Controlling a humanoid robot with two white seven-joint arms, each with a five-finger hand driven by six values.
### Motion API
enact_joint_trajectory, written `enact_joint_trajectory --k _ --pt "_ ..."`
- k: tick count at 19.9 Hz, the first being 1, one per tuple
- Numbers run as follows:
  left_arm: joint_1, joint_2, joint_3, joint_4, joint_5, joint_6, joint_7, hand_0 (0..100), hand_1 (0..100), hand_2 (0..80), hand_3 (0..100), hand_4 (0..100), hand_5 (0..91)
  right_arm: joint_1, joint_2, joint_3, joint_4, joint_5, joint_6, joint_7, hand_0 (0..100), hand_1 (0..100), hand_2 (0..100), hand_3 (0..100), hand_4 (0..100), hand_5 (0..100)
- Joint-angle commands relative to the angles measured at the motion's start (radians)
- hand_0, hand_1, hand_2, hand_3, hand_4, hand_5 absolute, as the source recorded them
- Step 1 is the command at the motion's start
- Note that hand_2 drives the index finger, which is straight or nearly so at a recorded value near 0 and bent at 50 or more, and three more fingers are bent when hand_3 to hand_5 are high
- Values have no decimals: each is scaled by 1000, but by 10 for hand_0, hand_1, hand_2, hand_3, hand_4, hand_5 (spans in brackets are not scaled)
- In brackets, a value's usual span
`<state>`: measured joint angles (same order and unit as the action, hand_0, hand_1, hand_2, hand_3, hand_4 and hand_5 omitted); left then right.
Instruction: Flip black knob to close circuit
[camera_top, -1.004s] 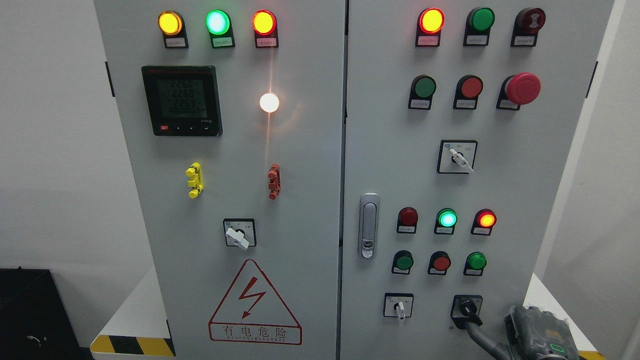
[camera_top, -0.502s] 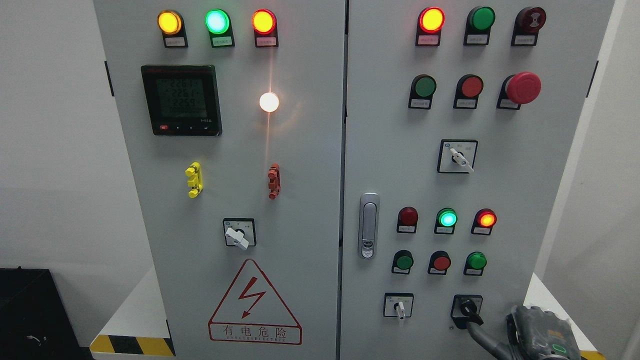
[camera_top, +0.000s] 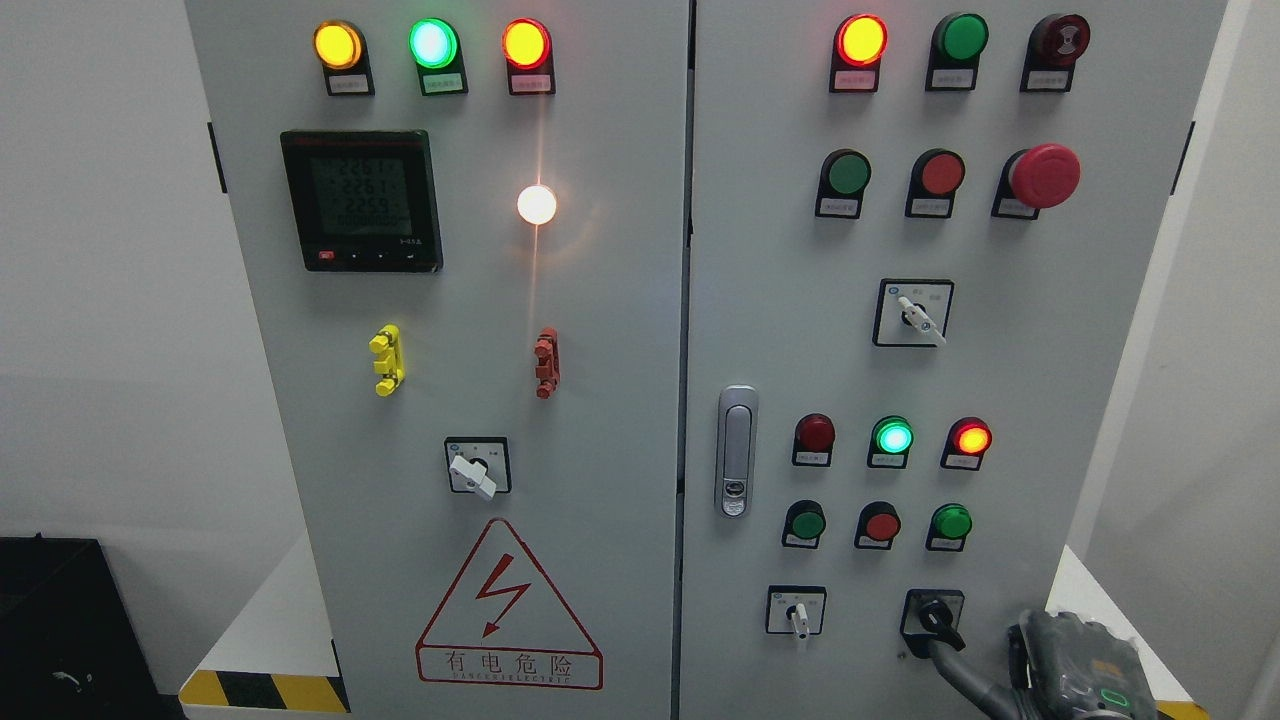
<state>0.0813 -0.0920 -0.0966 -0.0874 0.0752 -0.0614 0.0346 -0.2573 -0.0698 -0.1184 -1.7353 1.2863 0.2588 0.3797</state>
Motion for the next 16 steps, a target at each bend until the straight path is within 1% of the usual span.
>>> enact_joint_trajectory --k 1,4,6,10,12,16 --pt "0 0 0 0 0 0 1 120 556 0 0 0 0 12 28 48 -12 -1 -6 8 0 0 900 1000 970 1000" --pt "0 0 0 0 0 0 1 120 556 0 0 0 0 18 31 62 -12 -2 -7 8 0 0 900 1000 969 1000" --pt "0 0 0 0 0 0 1 120 556 0 0 0 0 21 44 68 -24 -2 -7 8 0 0 900 1000 968 1000" --pt "0 0 0 0 0 0 1 120 556 0 0 0 0 44 51 69 -65 -7 -10 8 0 0 899 1000 968 1000" --pt "0 0 0 0 0 0 1 120 556 0 0 0 0 56 59 69 -90 -7 -10 8 0 16 895 1000 968 1000" --pt "0 0 0 0 0 0 1 120 556 0 0 0 0 87 61 59 -144 -10 -9 10 0 46 887 1000 966 1000"
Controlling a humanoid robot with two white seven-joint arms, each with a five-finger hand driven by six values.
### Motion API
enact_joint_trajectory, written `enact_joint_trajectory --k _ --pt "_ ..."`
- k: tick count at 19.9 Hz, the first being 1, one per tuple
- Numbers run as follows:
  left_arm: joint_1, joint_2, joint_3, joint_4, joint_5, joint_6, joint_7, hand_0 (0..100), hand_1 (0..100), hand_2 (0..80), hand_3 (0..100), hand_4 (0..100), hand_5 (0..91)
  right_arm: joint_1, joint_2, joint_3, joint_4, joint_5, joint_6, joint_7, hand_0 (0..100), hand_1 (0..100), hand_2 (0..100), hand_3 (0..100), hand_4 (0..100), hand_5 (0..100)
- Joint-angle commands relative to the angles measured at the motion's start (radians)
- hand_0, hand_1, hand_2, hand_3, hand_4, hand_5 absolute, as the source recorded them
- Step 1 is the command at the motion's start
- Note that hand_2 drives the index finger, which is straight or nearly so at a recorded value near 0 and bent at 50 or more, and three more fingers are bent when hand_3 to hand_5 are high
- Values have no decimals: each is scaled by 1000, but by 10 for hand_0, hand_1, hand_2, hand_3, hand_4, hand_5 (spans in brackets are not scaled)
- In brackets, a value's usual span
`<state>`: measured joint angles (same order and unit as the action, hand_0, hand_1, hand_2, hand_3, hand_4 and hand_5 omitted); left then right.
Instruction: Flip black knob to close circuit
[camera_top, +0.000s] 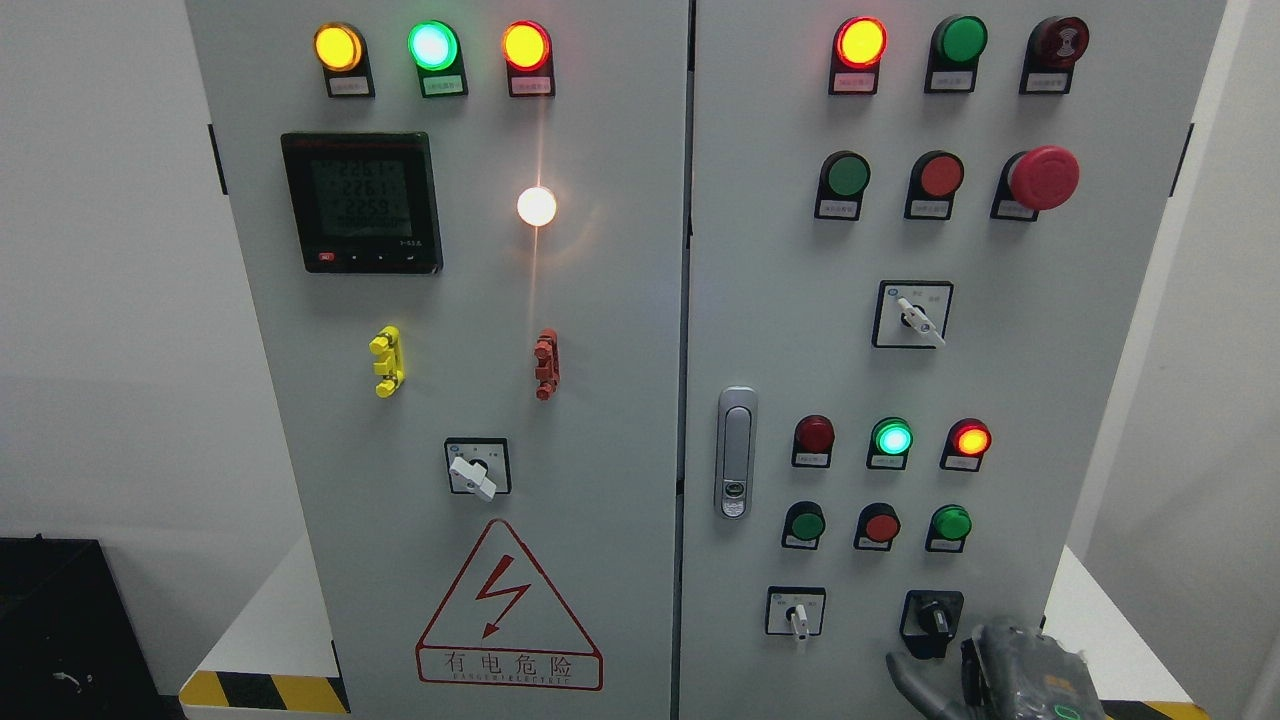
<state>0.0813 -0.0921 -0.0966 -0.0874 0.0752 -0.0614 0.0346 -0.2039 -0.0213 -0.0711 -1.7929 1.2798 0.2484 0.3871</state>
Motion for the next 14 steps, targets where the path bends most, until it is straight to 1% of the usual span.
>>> enact_joint_trajectory --k 1,4,6,8,9,10,11,12,13,14 --pt "0 0 0 0 0 0 1 120 556 0 0 0 0 43 12 10 -98 -11 2 3 0 53 886 1000 966 1000" --pt "0 0 0 0 0 0 1 120 556 0 0 0 0 73 18 7 -134 -42 3 1 0 67 860 1000 959 1000" --pt "0 0 0 0 0 0 1 120 556 0 0 0 0 99 37 5 -167 -72 5 -4 0 75 828 1000 935 1000" --pt "0 0 0 0 0 0 1 120 556 0 0 0 0 135 76 5 -213 -120 6 -13 0 103 739 970 879 907" --pt "0 0 0 0 0 0 1 120 556 0 0 0 0 158 92 5 -235 -147 6 -14 0 107 733 964 874 896" --pt "0 0 0 0 0 0 1 120 556 0 0 0 0 181 112 5 -259 -177 8 -17 0 116 689 941 849 834" --pt "0 0 0 0 0 0 1 120 556 0 0 0 0 205 128 5 -281 -209 8 -28 0 119 624 902 817 783" --pt "0 0 0 0 0 0 1 120 556 0 0 0 0 227 145 5 -296 -255 8 -43 0 119 618 888 812 775" --pt "0 0 0 0 0 0 1 120 556 0 0 0 0 238 150 4 -298 -316 9 -74 0 120 577 834 789 735" --pt "0 0 0 0 0 0 1 120 556 0 0 0 0 245 150 -1 -298 -401 8 -133 0 115 513 769 711 681"
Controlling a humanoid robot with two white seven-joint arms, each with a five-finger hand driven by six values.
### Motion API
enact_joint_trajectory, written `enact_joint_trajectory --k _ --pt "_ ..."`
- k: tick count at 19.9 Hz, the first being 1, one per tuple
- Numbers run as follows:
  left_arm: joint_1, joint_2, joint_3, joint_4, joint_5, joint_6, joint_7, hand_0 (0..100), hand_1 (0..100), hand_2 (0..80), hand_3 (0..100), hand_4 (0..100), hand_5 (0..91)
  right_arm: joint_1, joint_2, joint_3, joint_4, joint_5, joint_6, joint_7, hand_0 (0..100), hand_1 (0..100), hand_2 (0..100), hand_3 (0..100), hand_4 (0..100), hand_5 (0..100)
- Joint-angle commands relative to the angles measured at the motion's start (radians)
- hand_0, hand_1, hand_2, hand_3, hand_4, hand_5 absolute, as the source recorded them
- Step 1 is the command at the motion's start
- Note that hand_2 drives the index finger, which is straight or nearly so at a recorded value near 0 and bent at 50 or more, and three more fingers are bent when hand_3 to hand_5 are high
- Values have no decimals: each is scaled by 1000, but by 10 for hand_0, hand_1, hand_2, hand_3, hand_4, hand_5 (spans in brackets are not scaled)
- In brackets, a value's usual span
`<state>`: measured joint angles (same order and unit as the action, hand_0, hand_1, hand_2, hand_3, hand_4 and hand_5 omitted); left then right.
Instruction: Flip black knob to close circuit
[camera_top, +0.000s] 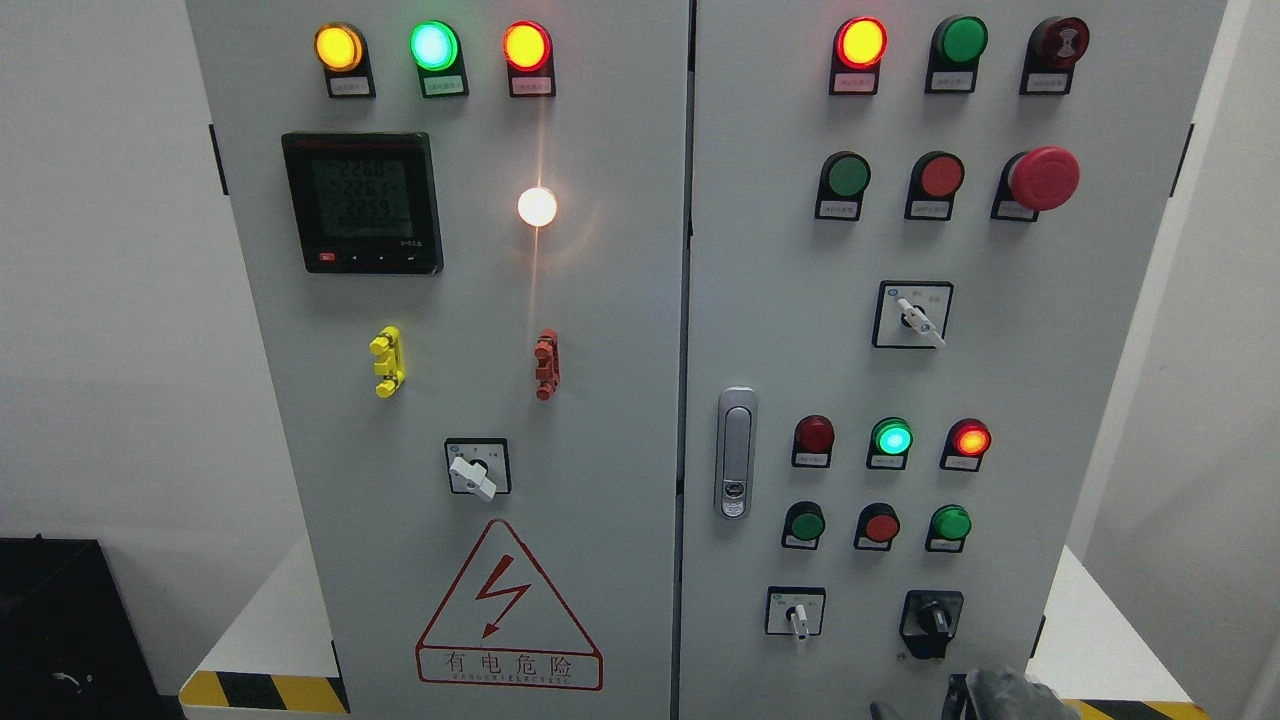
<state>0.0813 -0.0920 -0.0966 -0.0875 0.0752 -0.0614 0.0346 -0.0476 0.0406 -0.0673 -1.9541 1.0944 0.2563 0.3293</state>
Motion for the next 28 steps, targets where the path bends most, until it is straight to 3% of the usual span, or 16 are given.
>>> enact_joint_trajectory --k 1,3,5,8,11,13,14,16,19,28 --pt "0 0 0 0 0 0 1 120 556 0 0 0 0 103 87 -12 -137 -329 -6 -135 0 102 491 742 699 653" --pt "0 0 0 0 0 0 1 120 556 0 0 0 0 133 87 -15 -137 -558 -15 -209 0 39 385 596 590 526" --pt "0 0 0 0 0 0 1 120 556 0 0 0 0 188 84 -14 -137 -700 -63 -240 0 21 315 503 507 469" --pt "0 0 0 0 0 0 1 120 556 0 0 0 0 273 79 -9 -137 -871 -135 -239 0 0 174 324 314 296" --pt "0 0 0 0 0 0 1 120 556 0 0 0 0 311 75 -9 -132 -1094 -161 -230 0 0 70 183 122 80" --pt "0 0 0 0 0 0 1 120 556 0 0 0 0 318 73 -12 -117 -1203 -186 -221 0 0 10 104 13 0" --pt "0 0 0 0 0 0 1 120 556 0 0 0 0 322 73 -15 -99 -1225 -205 -201 0 0 0 32 0 0" --pt "0 0 0 0 0 0 1 120 556 0 0 0 0 333 71 -20 -53 -1229 -283 -155 0 0 0 0 0 0" --pt "0 0 0 0 0 0 1 120 556 0 0 0 0 336 71 -20 1 -1231 -365 -130 0 0 0 0 0 0" --pt "0 0 0 0 0 0 1 120 556 0 0 0 0 345 70 -20 9 -1259 -364 -125 0 0 0 0 0 0"
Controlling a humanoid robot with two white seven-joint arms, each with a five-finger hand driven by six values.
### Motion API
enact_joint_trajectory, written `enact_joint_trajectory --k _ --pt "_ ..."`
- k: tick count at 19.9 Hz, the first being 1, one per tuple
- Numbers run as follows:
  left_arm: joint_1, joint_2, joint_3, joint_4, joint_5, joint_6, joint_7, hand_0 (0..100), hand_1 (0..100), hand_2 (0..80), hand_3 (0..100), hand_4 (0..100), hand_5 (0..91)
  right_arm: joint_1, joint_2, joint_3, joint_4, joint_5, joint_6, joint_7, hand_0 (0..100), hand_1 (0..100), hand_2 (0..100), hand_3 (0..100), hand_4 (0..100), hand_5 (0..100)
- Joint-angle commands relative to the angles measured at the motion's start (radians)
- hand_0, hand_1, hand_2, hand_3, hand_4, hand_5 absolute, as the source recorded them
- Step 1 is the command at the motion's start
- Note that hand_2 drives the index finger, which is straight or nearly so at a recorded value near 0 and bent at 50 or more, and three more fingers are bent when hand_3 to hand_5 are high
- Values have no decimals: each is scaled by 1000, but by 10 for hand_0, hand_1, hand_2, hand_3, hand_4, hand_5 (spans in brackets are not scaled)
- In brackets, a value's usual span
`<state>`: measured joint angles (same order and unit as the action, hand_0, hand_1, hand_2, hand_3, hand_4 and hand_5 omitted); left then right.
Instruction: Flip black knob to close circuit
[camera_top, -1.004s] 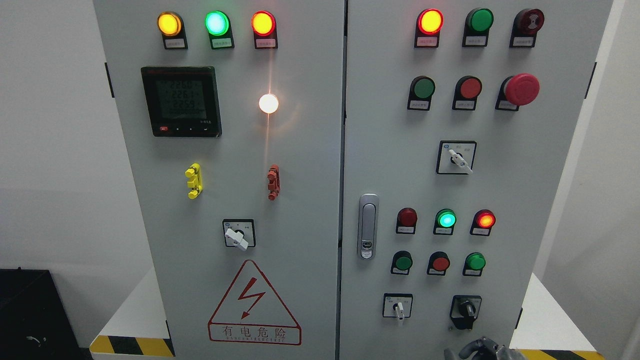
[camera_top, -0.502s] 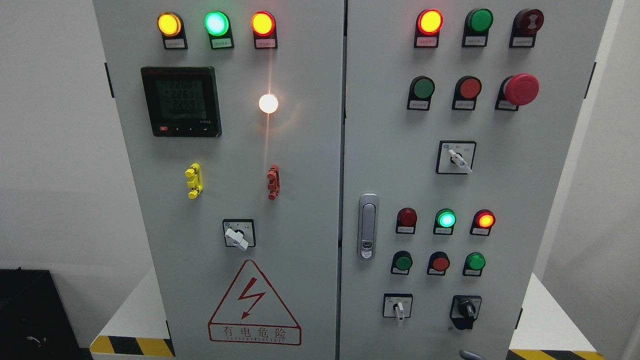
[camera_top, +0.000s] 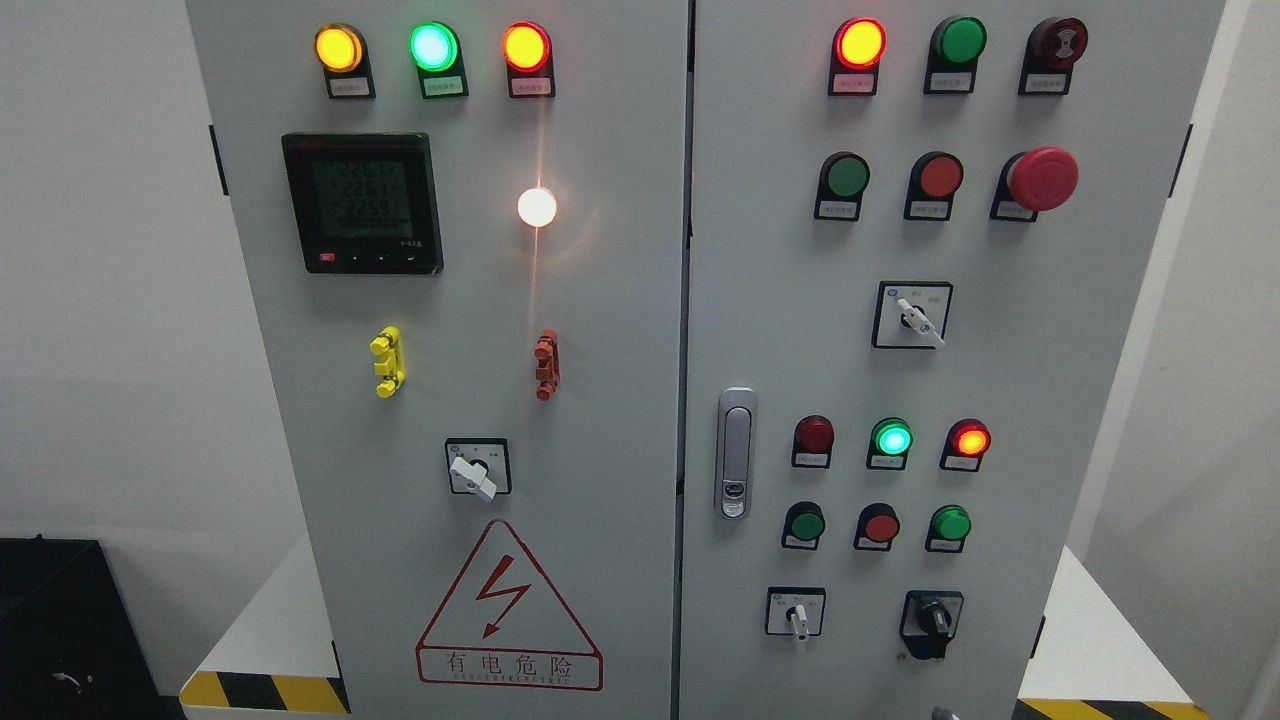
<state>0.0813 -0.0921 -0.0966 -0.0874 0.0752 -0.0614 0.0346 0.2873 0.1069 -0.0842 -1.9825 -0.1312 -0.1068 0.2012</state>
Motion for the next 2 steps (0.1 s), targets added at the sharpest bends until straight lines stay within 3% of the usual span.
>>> enact_joint_trajectory --k 1,2 --pt "0 0 0 0 0 0 1 120 556 0 0 0 0 10 4 -3 39 -33 -1 3 0 0 0 0 0 0" --pt "0 0 0 0 0 0 1 120 556 0 0 0 0 10 4 -3 43 -33 -1 3 0 0 0 0 0 0"
